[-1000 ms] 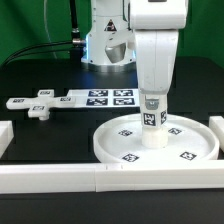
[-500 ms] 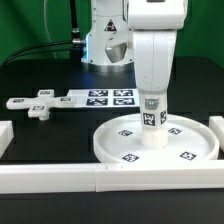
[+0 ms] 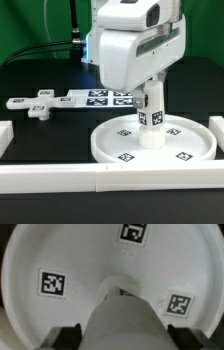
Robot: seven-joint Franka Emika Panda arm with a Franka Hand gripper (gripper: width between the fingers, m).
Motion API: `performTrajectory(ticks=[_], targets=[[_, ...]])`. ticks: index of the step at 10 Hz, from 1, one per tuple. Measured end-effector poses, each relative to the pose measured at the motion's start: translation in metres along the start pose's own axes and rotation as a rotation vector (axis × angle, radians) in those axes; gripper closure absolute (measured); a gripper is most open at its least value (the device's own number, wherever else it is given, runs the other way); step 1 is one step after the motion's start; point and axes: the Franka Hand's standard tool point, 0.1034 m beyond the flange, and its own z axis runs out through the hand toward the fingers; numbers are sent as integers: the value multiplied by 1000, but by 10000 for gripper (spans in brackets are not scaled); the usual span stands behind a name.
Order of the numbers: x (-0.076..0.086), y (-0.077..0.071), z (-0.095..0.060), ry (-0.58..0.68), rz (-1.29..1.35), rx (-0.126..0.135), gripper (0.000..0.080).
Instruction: Assemble round table
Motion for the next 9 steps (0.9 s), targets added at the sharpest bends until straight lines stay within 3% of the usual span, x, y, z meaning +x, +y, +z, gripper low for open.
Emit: performTrajectory(ticks=[2, 5, 9], targets=[[0, -1, 0, 17, 238, 17, 392], [6, -5, 1, 27, 558, 21, 392], [9, -7, 1, 31, 814, 31, 392]])
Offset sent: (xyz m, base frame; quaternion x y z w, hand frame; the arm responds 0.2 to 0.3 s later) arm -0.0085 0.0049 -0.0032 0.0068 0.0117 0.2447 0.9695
